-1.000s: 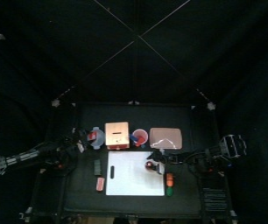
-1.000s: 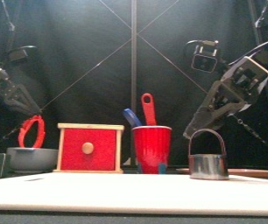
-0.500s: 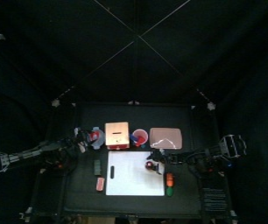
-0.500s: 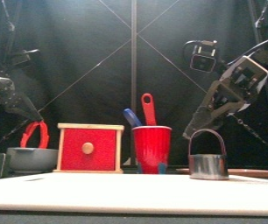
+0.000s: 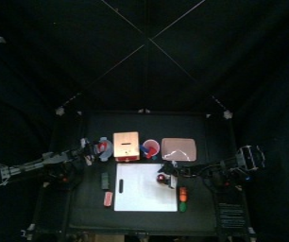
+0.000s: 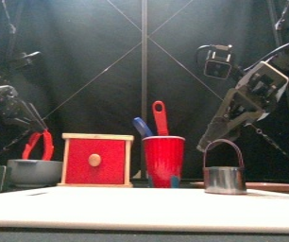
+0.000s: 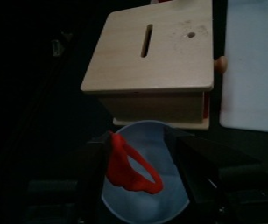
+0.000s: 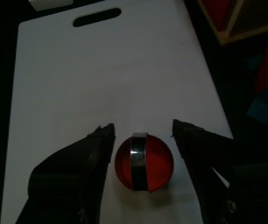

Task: Get the cutter from the drawer then cut the dough then place the extra dough in the bowl
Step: Place the extra dough in the bowl

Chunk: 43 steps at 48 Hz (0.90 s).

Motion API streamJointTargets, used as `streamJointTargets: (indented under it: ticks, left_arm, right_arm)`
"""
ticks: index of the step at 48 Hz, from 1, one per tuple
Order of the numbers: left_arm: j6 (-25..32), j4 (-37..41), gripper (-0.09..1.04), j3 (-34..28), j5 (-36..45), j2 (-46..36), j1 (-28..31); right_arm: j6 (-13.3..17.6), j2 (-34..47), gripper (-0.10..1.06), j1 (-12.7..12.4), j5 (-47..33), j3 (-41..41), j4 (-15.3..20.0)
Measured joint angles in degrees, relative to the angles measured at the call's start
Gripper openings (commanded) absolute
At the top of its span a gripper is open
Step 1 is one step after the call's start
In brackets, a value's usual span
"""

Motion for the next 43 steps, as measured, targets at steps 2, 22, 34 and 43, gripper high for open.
streamJointTargets:
  ticks: [2,22,34,43]
  left_arm:
    - [0.0,0.62,0.87,0.0,0.0,0.09,0.0]
    - [0.0,8.17,0.87,0.0,-0.09,0.0,-0.18]
    - [0.0,9.93,0.87,0.0,0.0,0.09,-0.18]
    - [0.0,10.02,0.87,0.0,0.09,0.0,-0.18]
  right_arm:
    - [0.0,0.09,0.89,0.0,0.0,-0.09,0.0]
    - [0.0,1.23,0.89,0.0,1.58,-1.41,0.0]
    - [0.0,1.41,0.89,-0.09,1.67,-1.58,0.0]
    - [0.0,1.41,0.89,0.0,1.67,-1.58,0.0]
